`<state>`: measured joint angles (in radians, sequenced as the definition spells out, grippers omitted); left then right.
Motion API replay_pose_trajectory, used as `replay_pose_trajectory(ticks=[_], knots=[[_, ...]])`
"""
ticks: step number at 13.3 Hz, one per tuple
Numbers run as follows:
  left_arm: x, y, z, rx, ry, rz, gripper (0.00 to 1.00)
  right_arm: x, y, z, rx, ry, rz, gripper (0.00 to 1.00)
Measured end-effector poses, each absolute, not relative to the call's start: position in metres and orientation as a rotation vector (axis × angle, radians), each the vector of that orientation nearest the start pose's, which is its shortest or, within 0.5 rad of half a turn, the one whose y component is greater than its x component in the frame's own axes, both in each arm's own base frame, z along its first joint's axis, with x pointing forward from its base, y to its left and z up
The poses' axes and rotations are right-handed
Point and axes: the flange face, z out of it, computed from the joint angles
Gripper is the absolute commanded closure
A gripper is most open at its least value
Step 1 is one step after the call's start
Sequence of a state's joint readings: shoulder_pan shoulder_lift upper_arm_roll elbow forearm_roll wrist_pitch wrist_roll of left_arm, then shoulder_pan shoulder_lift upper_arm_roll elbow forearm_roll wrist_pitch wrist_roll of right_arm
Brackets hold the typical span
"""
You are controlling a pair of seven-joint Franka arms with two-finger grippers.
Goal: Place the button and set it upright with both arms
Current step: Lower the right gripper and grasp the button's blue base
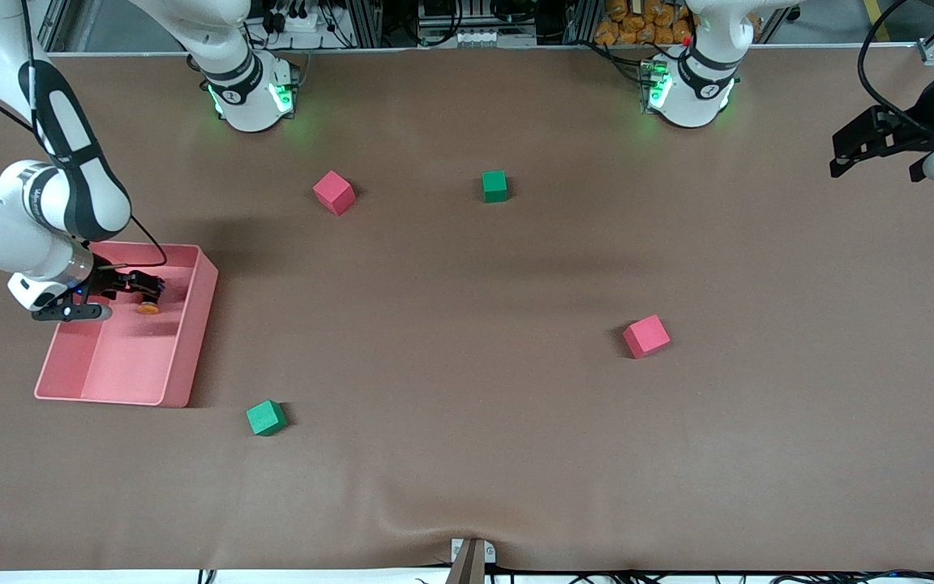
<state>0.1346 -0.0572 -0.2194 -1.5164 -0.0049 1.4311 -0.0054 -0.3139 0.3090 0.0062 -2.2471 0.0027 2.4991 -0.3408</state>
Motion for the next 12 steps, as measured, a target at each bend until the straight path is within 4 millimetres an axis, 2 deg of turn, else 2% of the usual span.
replay_pose_trajectory(ticks=[4,8,12], knots=[[0.52,-0.049,0.668,-3.13,0.124,0.045,0.0,0.511,-0.162,0.219,-3.116,-0.048,0.094,0.0],[0.52,-0.047,0.668,-3.13,0.119,0.046,0.0,0.505,-0.156,0.204,-3.101,-0.054,0.15,0.0],[0.516,-0.03,0.675,-3.13,0.075,0.045,0.0,0.498,-0.154,0.183,-3.081,-0.05,0.223,0.0]])
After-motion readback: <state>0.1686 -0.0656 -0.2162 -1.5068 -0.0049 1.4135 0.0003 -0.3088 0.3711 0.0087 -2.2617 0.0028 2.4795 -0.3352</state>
